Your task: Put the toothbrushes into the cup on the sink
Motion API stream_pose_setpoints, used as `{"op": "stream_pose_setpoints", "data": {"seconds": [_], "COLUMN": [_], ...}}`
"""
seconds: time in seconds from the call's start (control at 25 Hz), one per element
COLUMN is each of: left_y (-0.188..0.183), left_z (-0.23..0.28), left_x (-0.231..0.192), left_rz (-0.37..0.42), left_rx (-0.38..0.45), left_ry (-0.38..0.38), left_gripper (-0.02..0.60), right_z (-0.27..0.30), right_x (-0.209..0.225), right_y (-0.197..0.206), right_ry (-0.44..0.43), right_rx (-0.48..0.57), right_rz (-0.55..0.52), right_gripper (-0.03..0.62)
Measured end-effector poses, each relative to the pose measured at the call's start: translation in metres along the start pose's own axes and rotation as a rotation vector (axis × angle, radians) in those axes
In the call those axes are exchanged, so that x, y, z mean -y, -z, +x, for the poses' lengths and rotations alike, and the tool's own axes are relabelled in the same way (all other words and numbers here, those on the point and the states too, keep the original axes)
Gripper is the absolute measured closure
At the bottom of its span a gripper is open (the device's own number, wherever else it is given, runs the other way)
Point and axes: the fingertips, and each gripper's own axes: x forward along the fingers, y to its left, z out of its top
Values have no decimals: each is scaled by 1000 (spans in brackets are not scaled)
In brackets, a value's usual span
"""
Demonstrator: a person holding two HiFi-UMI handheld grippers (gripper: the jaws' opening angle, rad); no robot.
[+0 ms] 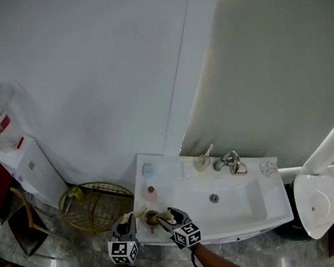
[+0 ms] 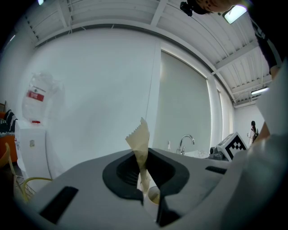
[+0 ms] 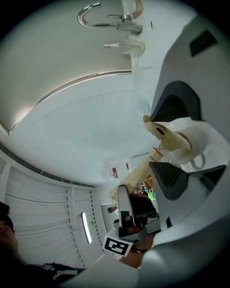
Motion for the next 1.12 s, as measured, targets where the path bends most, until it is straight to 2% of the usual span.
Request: {"op": "stream_pose_setpoints", "data": {"seconds": [0.36, 0.76, 0.96, 1.0, 1.04, 1.12], "left_y": [-12, -29, -37, -38, -40, -43], "left_z": [1, 2, -1, -1, -1, -1], "left_x": [-3, -4, -7, -8, -8, -8], "left_rz": [1, 12, -13, -18, -18, -15], "left_rx": [22, 53, 73, 78, 83, 89], "left_ry": [-7, -11, -20, -22, -23, -22], "left_gripper": [537, 537, 537, 537, 537, 537], "right_z": [-14, -40, -52, -54, -57, -63], "right_x": [13, 19, 19, 20, 21, 23], "right_y": [-31, -91, -110, -112, -115, -121], "right_ry": [29, 71, 101, 114, 129, 155], "right_rx": [60, 221, 276, 288, 303, 332], "right_rz": [-44, -83, -106, -103, -97, -85], "right_gripper": [307, 309, 316, 373, 458, 542]}}
